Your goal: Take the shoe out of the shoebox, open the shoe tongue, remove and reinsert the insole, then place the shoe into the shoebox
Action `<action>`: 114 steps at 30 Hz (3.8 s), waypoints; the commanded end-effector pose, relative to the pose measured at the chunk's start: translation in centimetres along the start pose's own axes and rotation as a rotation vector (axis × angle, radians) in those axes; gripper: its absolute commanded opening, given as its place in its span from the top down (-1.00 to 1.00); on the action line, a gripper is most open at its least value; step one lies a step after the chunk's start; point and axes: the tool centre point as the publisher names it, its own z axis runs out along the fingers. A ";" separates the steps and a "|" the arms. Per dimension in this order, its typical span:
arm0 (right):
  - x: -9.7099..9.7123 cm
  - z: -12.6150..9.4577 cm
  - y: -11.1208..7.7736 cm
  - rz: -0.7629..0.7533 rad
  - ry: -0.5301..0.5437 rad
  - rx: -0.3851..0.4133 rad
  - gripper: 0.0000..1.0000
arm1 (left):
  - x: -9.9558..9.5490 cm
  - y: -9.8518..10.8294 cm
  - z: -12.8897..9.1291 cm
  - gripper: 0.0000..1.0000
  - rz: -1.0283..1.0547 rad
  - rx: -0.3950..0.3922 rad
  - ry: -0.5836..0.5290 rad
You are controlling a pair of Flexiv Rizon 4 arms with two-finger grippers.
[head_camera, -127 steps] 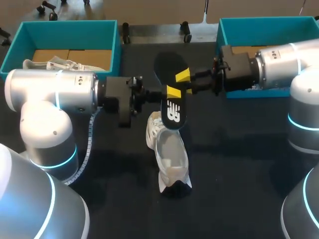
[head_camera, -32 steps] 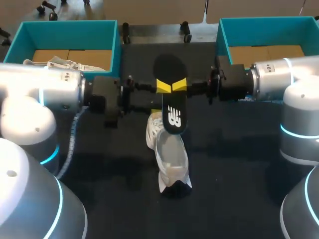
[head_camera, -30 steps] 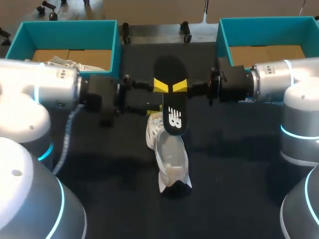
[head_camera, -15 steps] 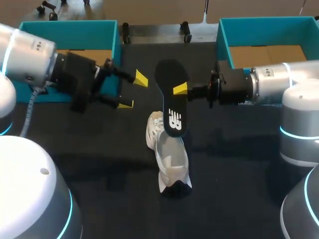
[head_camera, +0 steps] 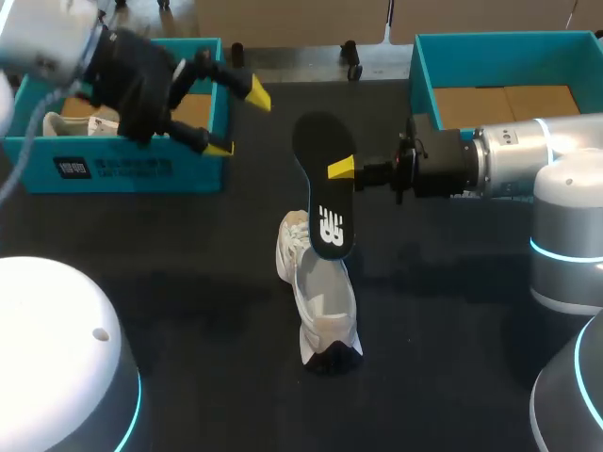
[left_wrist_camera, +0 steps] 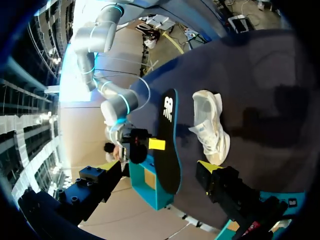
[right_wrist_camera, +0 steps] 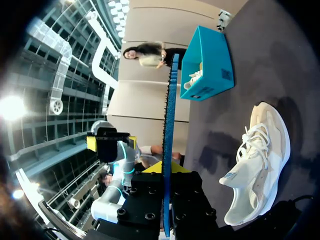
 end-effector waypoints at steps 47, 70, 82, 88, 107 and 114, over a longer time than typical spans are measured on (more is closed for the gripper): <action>0.0 0.2 0.0 0.000 -0.001 -0.002 1.00 | -10.8 6.9 6.9 -1.00 -0.017 0.098 1.001; 0.0 0.2 0.0 0.000 -0.001 -0.002 1.00 | -6.3 5.7 5.5 -1.00 -0.055 0.153 0.504; 0.0 0.2 0.0 0.000 -0.001 -0.002 1.00 | -2.1 4.9 5.1 -1.00 -0.133 0.218 0.127; 0.0 0.2 0.0 0.000 -0.001 -0.002 1.00 | -1.2 5.2 4.2 -1.00 -0.222 0.213 0.091; 0.0 0.2 0.0 0.000 -0.001 -0.002 1.00 | 2.4 3.9 5.9 -1.00 -0.126 0.198 -0.100; 0.0 0.2 0.0 0.000 -0.001 -0.002 1.00 | 3.2 3.7 6.1 -1.00 -0.121 0.203 -0.167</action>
